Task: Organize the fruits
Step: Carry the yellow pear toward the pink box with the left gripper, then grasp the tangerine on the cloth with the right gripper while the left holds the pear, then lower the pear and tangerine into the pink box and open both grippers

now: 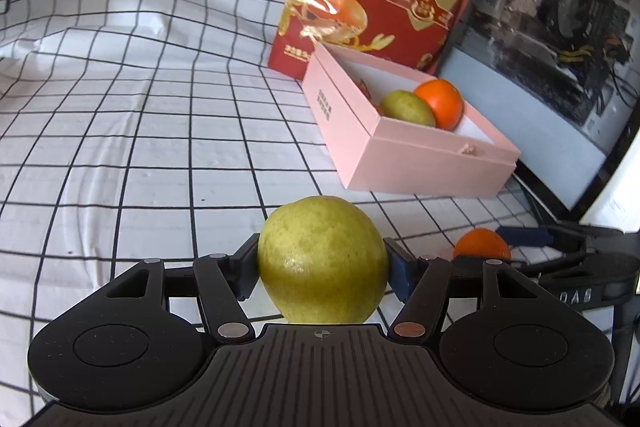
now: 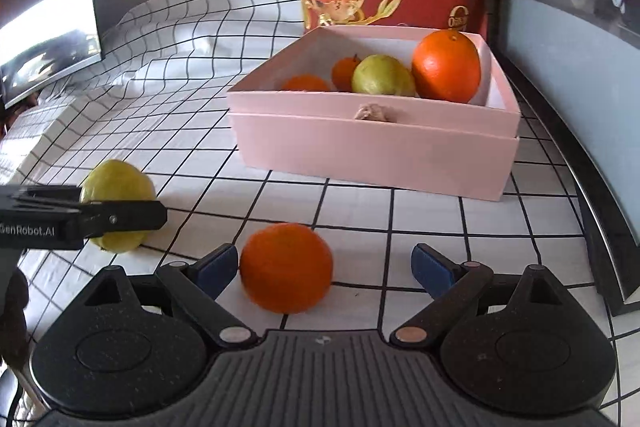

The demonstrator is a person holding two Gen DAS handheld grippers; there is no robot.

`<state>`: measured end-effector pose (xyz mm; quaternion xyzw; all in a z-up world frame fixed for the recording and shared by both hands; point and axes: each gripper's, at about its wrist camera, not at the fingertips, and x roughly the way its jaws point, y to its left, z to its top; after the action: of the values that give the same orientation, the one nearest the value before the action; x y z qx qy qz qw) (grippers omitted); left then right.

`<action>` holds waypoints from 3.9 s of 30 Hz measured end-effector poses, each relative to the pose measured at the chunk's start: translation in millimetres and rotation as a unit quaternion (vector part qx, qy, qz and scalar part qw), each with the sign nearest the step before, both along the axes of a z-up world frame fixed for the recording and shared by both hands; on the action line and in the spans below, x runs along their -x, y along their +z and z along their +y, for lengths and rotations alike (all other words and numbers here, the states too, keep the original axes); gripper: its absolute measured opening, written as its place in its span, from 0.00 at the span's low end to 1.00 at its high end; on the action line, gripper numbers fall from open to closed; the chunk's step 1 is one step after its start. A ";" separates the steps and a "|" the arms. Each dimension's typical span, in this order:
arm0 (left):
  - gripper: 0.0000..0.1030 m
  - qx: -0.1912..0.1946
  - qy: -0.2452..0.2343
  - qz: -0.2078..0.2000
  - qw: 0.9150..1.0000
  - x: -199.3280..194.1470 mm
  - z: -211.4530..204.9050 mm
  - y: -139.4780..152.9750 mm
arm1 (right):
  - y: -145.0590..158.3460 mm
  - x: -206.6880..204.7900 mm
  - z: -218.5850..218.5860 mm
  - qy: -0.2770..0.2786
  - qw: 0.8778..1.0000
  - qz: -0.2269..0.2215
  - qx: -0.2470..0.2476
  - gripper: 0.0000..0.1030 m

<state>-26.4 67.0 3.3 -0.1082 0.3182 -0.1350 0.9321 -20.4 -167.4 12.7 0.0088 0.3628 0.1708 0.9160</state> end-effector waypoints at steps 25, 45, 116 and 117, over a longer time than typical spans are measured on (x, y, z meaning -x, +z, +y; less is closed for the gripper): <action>0.66 -0.002 0.014 -0.010 1.000 -0.3 -3.1 -1.3 | -3.1 11.2 -5.5 0.040 0.997 0.003 0.065 0.99; 0.66 -0.068 0.020 -0.017 0.997 9.8 -18.0 -0.3 | 7.3 6.3 23.0 0.073 0.995 -0.010 0.064 0.51; 0.63 -0.006 -0.022 -0.057 0.998 -63.5 -28.3 86.9 | 103.0 -61.2 -23.0 -0.012 0.997 -0.081 -0.001 0.84; 0.63 -0.026 -0.014 -0.049 0.998 -49.3 -26.9 78.3 | 100.2 -52.9 -22.3 -0.008 0.997 -0.077 0.002 0.86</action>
<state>23.0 40.1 81.6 -0.0722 0.2770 -0.1451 0.9471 32.5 -189.7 112.9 -0.0035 0.2919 0.1625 0.9425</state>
